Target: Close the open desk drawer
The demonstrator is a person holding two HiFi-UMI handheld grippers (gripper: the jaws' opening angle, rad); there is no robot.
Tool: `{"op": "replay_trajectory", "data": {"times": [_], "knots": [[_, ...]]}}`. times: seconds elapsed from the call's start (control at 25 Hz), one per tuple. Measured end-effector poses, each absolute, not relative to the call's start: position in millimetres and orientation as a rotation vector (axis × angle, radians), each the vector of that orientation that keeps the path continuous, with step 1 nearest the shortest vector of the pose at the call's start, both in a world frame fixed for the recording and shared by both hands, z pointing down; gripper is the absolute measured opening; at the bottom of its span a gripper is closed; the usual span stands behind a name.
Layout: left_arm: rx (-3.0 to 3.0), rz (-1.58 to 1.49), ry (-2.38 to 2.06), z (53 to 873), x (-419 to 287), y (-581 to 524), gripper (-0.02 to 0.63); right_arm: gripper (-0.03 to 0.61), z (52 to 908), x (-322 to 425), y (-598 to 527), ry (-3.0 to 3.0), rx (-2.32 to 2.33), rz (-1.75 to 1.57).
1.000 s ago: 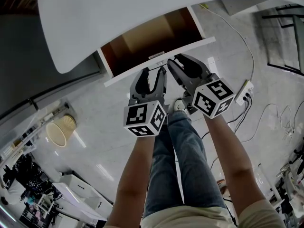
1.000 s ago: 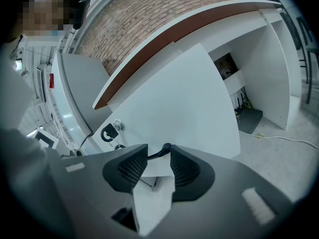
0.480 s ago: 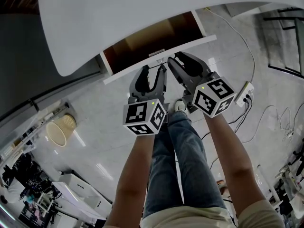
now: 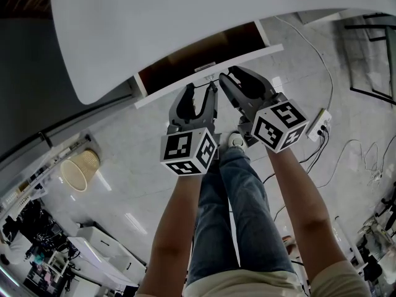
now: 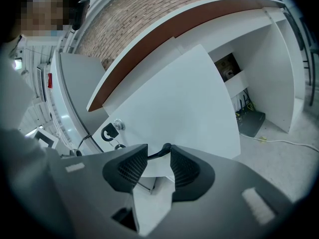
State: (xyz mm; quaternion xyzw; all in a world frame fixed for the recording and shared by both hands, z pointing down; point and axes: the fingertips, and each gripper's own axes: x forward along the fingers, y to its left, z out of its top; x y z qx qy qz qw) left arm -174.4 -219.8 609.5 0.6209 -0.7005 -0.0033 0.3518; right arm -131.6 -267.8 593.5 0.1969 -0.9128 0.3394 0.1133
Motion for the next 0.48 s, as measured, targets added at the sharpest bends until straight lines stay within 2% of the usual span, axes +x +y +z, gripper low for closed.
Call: {"op": "replay_trajectory", "data": {"times": [0.48], "knots": [[1.61, -0.014, -1.817, 609.6, -187.6, -233.6, 0.204, 0.147, 593.6, -144.9, -281.9, -2.683, 0.571, 0.985]]}}
